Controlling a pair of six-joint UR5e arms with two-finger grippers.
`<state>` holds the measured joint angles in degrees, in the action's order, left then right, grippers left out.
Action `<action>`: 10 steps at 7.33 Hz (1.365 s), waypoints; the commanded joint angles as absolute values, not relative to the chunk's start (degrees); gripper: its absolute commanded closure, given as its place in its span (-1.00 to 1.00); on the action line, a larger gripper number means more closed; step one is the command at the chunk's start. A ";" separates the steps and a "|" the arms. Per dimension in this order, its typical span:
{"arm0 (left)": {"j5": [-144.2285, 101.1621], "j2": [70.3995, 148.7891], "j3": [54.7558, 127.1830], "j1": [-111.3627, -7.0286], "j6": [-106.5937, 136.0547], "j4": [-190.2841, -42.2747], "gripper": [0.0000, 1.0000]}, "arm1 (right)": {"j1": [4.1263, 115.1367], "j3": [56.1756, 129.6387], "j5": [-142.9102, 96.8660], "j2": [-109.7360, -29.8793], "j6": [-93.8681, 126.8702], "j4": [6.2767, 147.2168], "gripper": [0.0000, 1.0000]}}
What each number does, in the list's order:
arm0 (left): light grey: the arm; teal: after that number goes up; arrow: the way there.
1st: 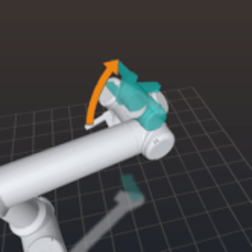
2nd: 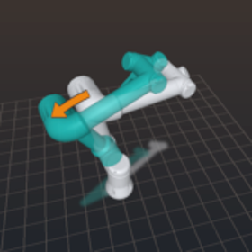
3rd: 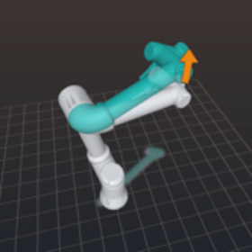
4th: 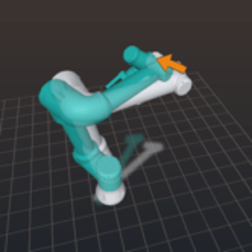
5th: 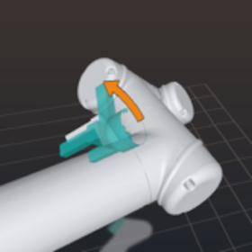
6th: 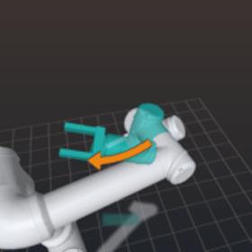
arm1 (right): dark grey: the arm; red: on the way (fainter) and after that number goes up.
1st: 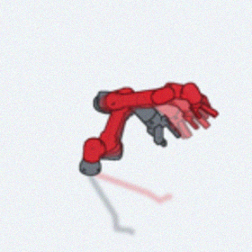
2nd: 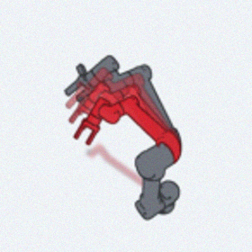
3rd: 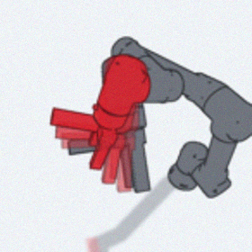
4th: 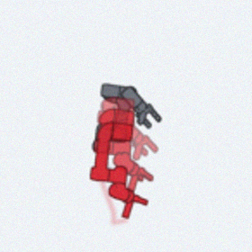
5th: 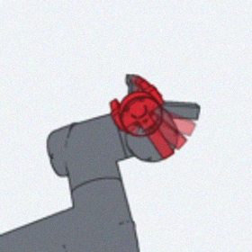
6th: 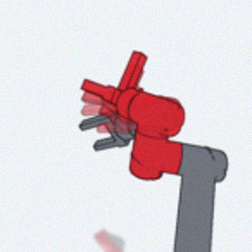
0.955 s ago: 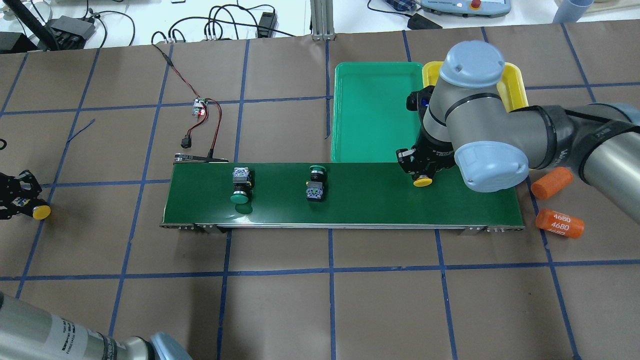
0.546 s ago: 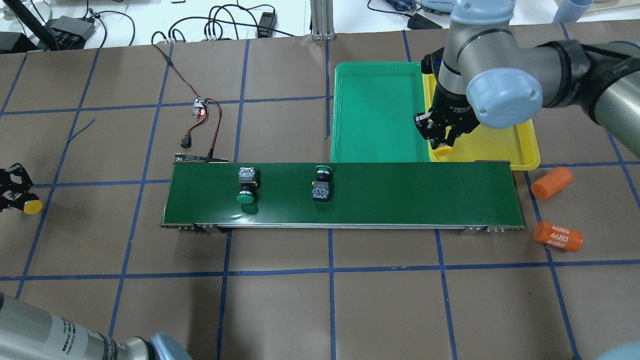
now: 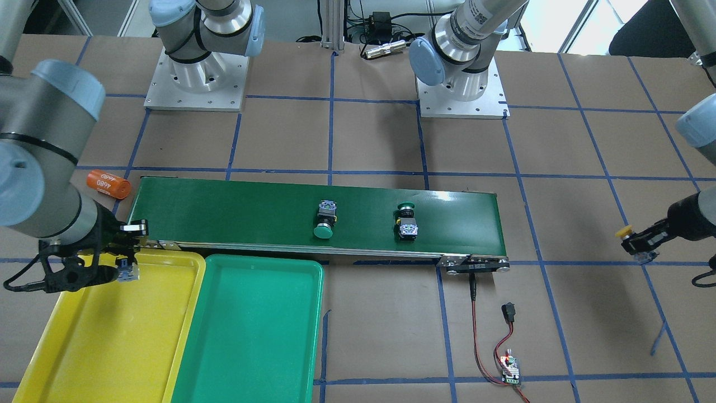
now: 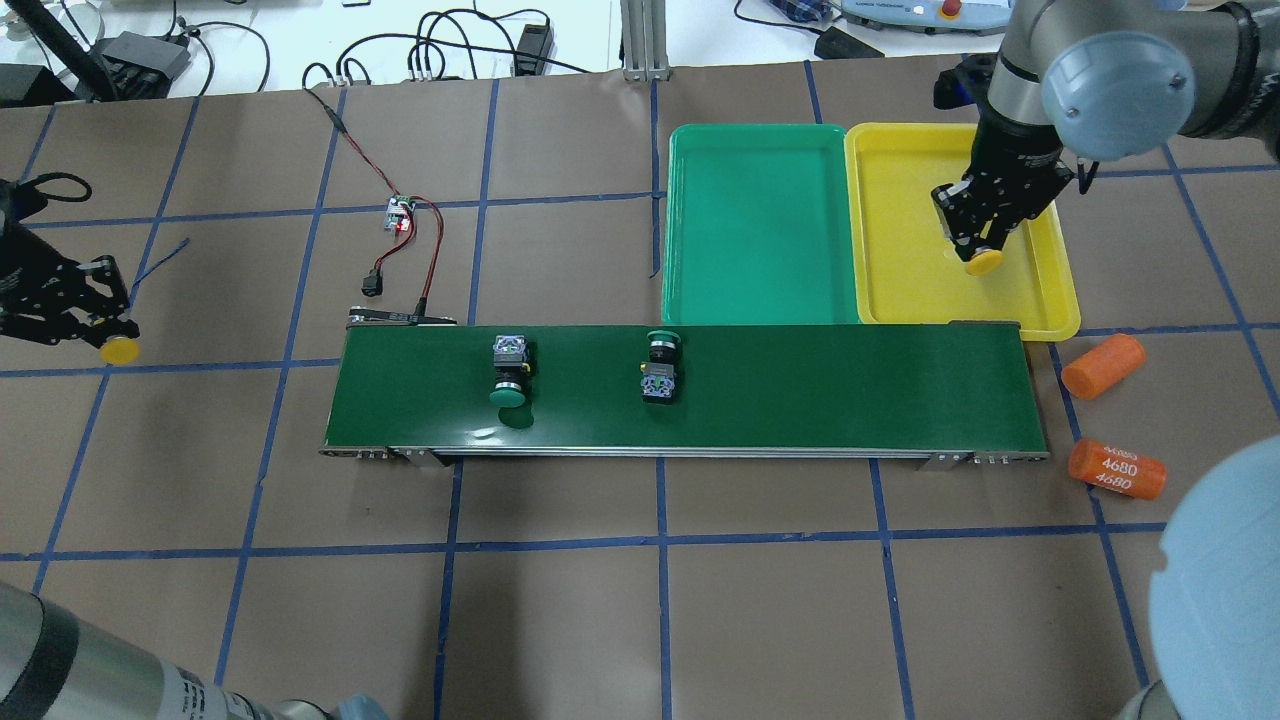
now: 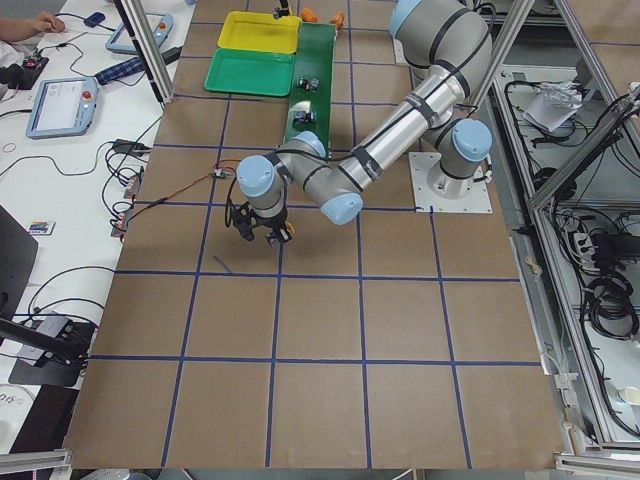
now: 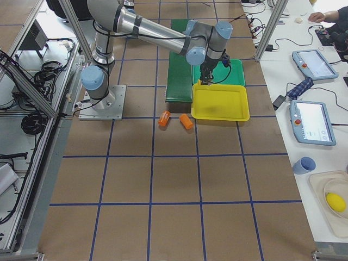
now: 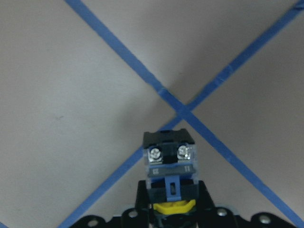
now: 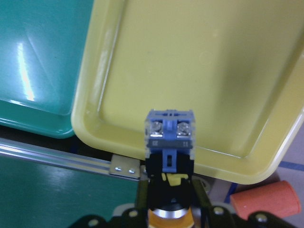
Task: Sort buttons by color to trays
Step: 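Carry the yellow button into the yellow tray and release it with right gripper, then place a yellow button on the belt with left gripper while right returns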
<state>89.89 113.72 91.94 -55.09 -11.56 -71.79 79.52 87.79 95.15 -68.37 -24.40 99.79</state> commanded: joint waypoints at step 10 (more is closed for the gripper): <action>85.25 98.97 111.70 -82.78 -8.26 -65.22 1.00 | 76.99 92.20 94.31 -70.05 -28.48 99.14 -0.95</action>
